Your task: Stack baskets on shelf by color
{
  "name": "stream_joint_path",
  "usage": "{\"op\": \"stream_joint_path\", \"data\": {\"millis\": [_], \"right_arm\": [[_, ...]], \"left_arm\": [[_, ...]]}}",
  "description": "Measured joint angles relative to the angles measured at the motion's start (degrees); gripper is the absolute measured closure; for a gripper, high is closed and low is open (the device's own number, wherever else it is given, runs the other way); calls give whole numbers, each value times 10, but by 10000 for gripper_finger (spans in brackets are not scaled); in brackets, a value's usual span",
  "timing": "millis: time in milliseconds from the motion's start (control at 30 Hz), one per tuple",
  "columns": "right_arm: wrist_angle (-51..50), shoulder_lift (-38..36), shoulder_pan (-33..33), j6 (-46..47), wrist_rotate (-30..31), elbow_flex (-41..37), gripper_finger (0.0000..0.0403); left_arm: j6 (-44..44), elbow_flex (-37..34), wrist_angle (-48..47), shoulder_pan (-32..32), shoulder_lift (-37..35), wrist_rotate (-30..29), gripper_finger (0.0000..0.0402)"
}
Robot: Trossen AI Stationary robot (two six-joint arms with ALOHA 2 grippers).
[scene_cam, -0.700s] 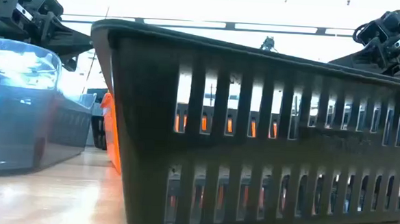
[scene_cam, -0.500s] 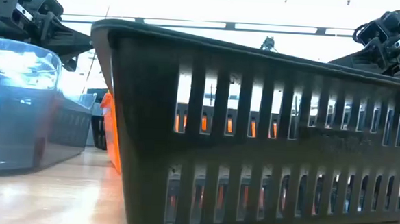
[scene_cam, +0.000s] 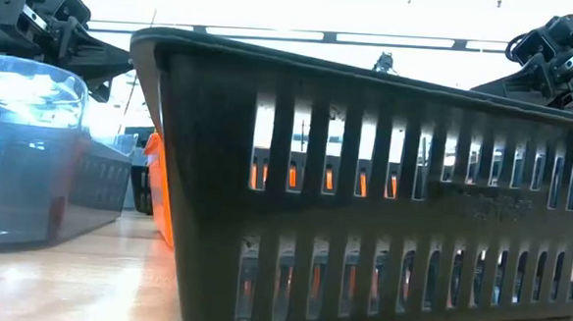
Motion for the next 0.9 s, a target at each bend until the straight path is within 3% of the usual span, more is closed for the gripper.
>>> {"op": "stream_joint_path", "data": {"millis": [900], "right_arm": [[0, 0, 0, 0, 0, 0, 386]], "left_arm": [[0, 0, 0, 0, 0, 0, 366]]}}
